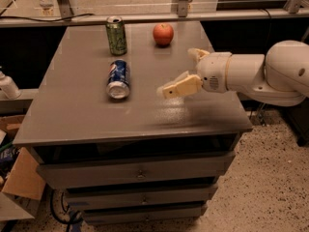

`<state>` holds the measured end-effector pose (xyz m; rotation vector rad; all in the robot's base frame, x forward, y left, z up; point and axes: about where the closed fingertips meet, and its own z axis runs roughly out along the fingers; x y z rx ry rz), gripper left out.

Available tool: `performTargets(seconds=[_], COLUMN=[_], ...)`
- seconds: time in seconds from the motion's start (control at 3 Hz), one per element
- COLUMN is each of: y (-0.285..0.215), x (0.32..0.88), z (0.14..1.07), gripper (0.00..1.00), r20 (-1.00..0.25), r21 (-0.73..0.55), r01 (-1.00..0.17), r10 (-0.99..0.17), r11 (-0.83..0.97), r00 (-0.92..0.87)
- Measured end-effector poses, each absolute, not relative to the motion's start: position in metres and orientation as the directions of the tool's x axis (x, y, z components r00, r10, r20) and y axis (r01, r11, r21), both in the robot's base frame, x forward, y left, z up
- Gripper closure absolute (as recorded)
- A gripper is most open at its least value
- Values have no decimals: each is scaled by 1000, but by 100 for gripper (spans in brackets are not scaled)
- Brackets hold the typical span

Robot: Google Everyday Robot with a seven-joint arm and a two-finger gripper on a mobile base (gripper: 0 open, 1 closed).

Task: Knock pepsi can over

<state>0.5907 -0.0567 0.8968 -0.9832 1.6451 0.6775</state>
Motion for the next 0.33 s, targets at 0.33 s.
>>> performTargets(seconds=[0.33], y=[-57], x=[591], z=[897], gripper=[0], r20=[-958], r21=[-43], r01=[-864], r10=[-268], r11=[501], r00=[-107])
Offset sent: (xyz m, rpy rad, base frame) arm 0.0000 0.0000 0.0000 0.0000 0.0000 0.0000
